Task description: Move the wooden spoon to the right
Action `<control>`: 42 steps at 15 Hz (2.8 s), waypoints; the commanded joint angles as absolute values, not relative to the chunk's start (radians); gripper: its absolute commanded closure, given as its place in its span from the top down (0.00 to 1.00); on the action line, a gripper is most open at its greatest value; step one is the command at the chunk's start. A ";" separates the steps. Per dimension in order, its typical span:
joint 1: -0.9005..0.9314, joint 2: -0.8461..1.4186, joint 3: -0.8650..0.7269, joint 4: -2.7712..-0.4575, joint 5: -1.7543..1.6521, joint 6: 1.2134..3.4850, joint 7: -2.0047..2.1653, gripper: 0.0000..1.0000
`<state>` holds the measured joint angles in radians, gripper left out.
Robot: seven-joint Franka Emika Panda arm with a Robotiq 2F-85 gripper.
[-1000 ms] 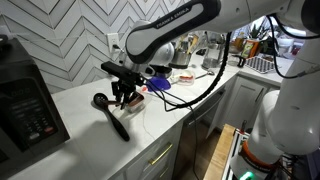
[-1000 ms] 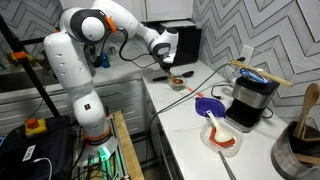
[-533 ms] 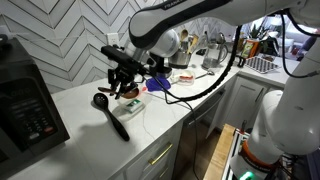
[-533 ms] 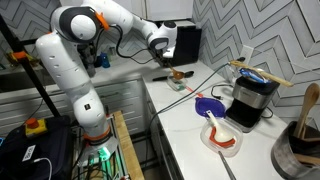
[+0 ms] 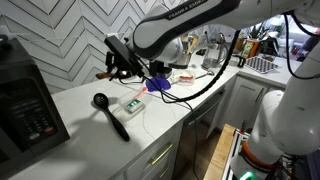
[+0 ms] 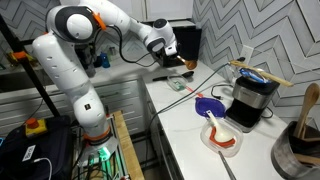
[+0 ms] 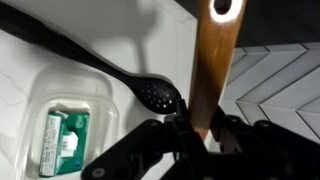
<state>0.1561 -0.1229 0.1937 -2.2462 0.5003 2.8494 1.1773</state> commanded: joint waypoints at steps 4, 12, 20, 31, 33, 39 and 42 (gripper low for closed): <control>-0.064 -0.084 0.254 -2.391 0.092 3.246 1.464 0.06; -0.516 -0.276 0.485 -2.427 -0.404 3.042 1.761 0.06; -0.500 -0.255 0.476 -2.412 -0.375 3.051 1.728 0.25; -0.683 -0.439 0.521 -2.459 -0.389 2.892 1.887 0.06; -0.707 -0.452 0.506 -2.466 -0.389 2.833 1.876 0.06; -0.555 -0.355 0.239 -2.464 -0.367 2.756 1.562 0.06; -0.581 -0.361 0.179 -2.462 -0.434 2.674 1.540 0.06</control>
<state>-0.5965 -0.3608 0.2486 -2.4640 -0.3844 2.7416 1.5696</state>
